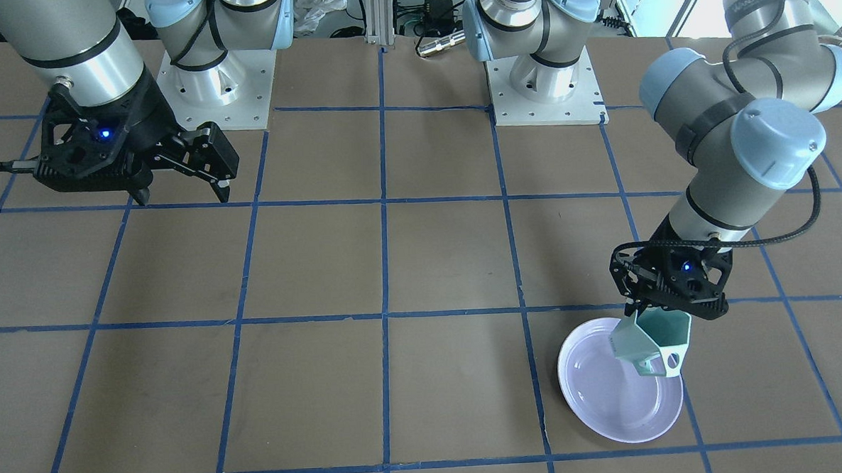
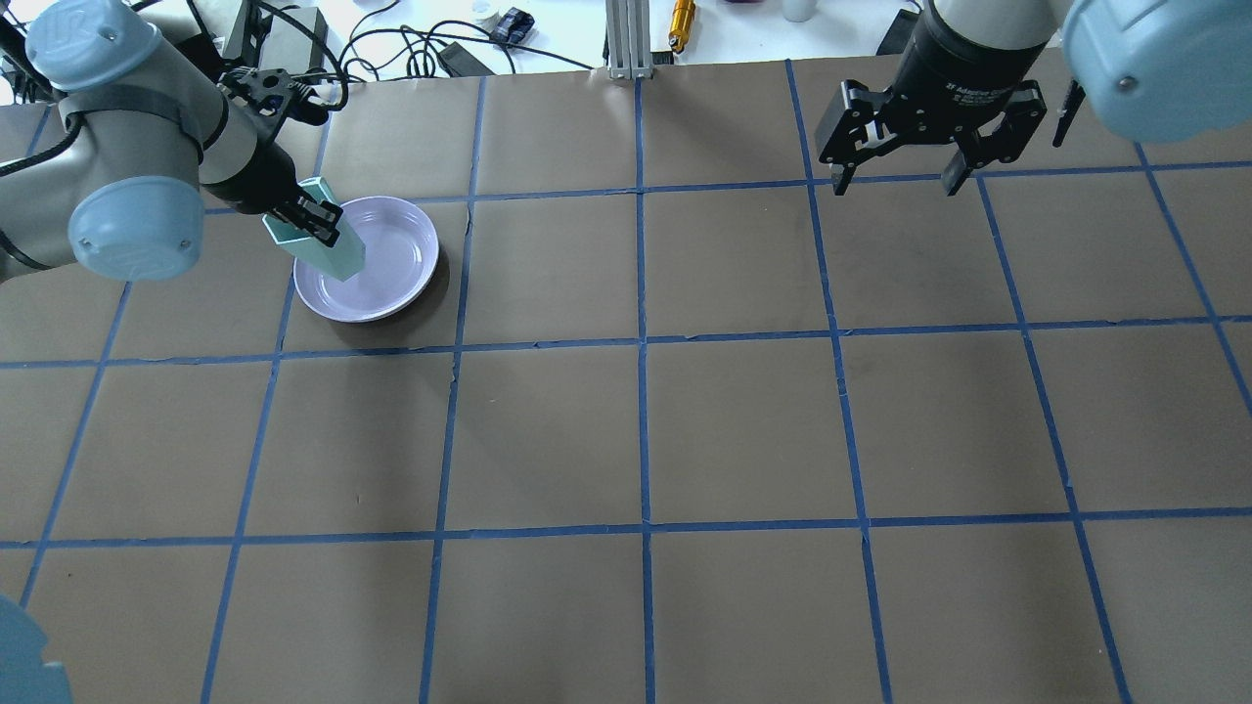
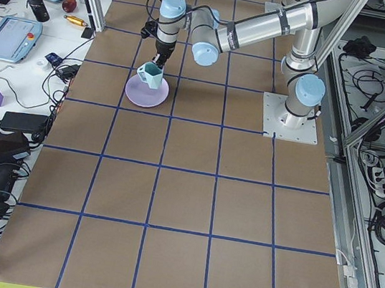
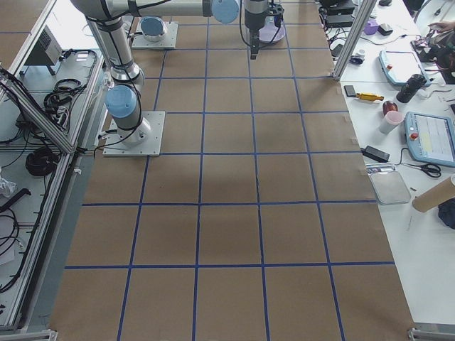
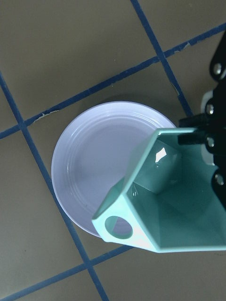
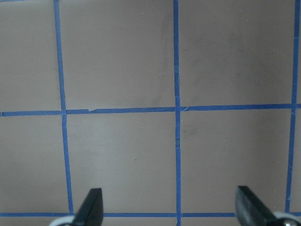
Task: Flip cup and place on plate
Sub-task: 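Carry the upright mug over the white plate and lower it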
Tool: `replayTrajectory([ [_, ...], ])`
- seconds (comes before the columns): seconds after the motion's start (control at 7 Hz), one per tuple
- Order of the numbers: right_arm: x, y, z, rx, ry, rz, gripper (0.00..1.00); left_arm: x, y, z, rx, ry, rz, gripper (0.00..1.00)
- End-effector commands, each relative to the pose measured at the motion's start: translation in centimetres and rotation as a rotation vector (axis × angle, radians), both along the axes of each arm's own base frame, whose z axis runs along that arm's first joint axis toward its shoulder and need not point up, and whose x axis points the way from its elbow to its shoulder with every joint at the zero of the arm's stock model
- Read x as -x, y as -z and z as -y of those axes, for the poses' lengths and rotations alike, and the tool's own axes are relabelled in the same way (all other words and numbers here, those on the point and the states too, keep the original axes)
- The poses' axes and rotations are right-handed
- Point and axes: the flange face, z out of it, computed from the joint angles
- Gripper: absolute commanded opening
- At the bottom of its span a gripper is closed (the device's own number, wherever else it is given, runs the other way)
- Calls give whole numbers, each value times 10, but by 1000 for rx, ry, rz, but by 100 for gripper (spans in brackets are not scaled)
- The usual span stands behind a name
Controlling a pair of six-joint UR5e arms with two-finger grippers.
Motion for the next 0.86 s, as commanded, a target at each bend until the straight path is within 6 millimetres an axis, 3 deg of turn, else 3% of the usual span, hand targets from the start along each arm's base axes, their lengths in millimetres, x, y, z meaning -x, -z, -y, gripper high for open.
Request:
replayTrajectory([
  [0.0, 0, 0, 0, 0, 1, 0, 100, 1, 21, 6, -31, 6, -6, 0],
  [0.71, 0, 0, 0, 0, -1, -1, 100, -1, 51, 15, -50, 0, -11, 0],
])
